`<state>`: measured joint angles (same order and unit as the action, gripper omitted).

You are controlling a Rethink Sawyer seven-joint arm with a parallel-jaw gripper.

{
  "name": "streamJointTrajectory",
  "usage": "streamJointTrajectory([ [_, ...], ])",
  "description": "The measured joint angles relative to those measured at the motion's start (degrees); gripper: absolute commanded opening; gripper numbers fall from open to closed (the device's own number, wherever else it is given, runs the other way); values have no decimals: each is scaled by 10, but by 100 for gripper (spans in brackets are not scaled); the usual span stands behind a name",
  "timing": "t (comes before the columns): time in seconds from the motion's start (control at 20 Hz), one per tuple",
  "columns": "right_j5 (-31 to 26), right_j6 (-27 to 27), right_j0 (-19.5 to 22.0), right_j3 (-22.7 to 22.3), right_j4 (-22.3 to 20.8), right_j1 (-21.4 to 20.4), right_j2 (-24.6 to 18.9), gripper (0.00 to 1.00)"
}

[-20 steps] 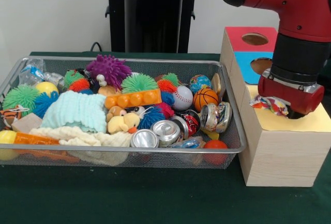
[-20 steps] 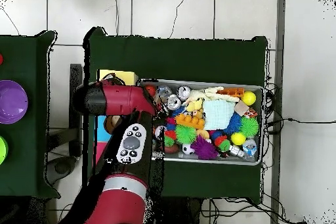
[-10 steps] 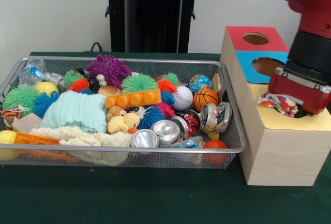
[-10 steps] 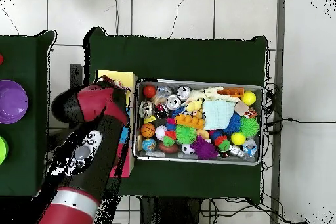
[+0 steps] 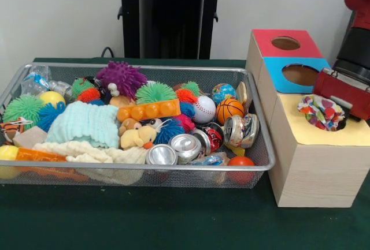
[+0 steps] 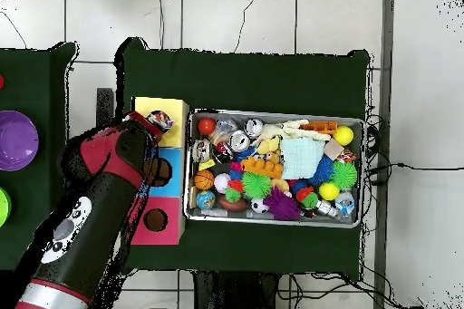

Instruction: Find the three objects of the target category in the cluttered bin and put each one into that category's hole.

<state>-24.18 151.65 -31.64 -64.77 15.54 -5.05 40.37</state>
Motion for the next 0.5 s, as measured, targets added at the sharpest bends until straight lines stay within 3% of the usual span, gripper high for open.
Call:
streamJointTrajectory([
  [0.5,0,0,4,0,11,2,4,0],
])
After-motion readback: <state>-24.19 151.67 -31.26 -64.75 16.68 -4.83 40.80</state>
